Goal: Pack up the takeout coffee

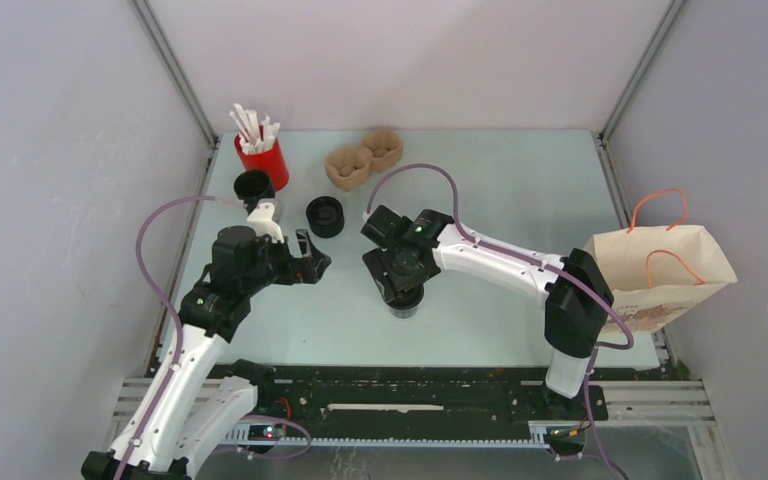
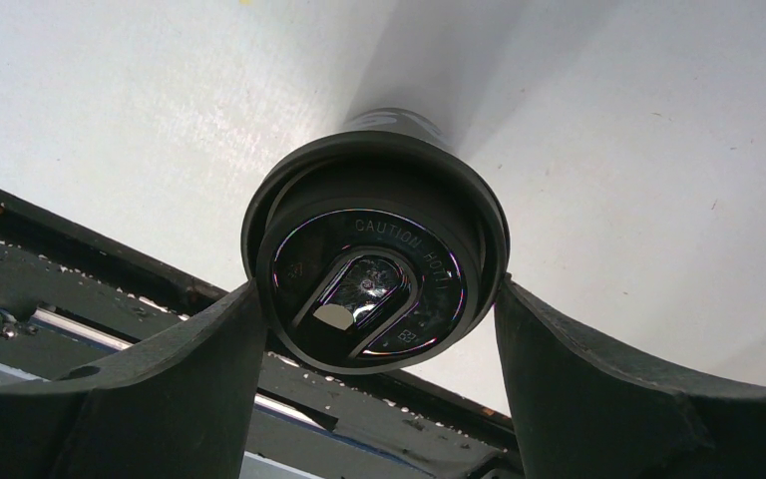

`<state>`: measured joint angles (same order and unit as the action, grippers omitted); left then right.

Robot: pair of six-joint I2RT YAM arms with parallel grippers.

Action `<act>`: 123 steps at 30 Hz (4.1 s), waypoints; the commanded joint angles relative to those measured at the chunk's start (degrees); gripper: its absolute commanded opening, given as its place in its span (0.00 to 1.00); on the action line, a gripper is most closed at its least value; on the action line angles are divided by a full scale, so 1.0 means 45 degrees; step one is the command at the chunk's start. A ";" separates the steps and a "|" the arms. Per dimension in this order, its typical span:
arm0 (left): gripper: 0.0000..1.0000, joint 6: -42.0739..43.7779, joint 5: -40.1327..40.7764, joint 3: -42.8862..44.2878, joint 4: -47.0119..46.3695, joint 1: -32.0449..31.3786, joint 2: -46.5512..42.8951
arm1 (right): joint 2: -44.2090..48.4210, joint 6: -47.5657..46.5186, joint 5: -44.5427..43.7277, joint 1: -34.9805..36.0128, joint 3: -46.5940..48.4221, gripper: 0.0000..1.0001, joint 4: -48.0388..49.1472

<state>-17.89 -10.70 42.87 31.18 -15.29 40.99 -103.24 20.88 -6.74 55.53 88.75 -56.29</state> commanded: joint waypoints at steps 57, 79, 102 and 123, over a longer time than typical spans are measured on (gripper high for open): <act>0.44 -0.8276 -0.3770 -0.5384 -1.1009 -0.3009 0.3921 | 0.3756 0.0491 1.3130 -0.6977 -0.8307 0.64 0.8845; 0.39 -0.8075 -0.4009 -0.5157 -1.1524 -0.3009 0.5517 | 0.2663 0.0709 1.3149 -0.7103 -0.8375 0.45 0.9542; 0.36 -0.6674 -0.2290 -0.4424 -0.8776 -0.3503 0.5612 | 0.2827 0.1161 1.2756 -0.7007 -0.8375 0.45 0.9650; 0.33 -0.6878 -0.1740 -0.4403 -0.8822 -0.4180 0.5836 | 0.1554 0.1867 1.1582 -0.7066 -1.1569 0.29 1.4005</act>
<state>-50.57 -21.82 22.85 -11.97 -32.49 65.63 -92.42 31.00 56.38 22.63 42.74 2.92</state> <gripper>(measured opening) 0.337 0.314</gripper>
